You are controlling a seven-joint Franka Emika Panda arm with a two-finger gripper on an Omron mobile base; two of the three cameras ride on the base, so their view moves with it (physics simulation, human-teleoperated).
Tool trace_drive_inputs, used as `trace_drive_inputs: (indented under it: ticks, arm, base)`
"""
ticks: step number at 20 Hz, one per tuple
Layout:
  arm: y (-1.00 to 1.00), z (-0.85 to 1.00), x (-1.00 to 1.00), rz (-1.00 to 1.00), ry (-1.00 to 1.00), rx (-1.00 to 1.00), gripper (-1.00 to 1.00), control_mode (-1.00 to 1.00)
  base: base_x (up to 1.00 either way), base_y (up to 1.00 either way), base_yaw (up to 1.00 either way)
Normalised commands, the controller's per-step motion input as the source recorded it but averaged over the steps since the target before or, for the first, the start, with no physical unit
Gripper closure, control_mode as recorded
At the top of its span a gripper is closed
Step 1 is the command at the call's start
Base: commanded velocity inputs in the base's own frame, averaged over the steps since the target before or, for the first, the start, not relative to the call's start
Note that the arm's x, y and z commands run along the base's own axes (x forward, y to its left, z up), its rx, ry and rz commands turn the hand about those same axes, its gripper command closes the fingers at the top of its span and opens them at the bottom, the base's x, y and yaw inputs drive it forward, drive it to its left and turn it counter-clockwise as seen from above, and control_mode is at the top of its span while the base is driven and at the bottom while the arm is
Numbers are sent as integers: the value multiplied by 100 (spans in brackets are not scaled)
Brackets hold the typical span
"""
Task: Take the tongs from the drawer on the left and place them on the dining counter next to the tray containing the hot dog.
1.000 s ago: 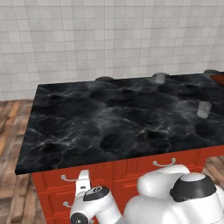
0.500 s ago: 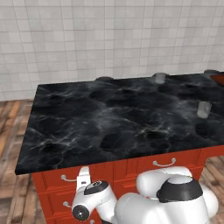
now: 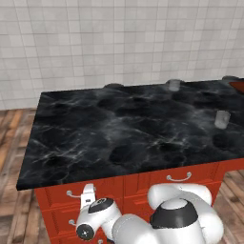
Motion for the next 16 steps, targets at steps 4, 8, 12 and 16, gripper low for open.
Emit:
trace_drive_inputs:
  ticks: [4, 8, 12, 16]
  arm:
    - [18, -18, 16, 0, 0, 0, -100, -100]
    - [17, -17, 30, 0, 0, 0, -100, -100]
    - [19, -22, 37, 0, 0, 0, -100, -100]
    - [18, -26, 32, 0, 0, 0, -100, -100]
  base:
    - [0, 0, 0]
    - [0, 0, 0]
    - [0, 0, 0]
    - [0, 0, 0]
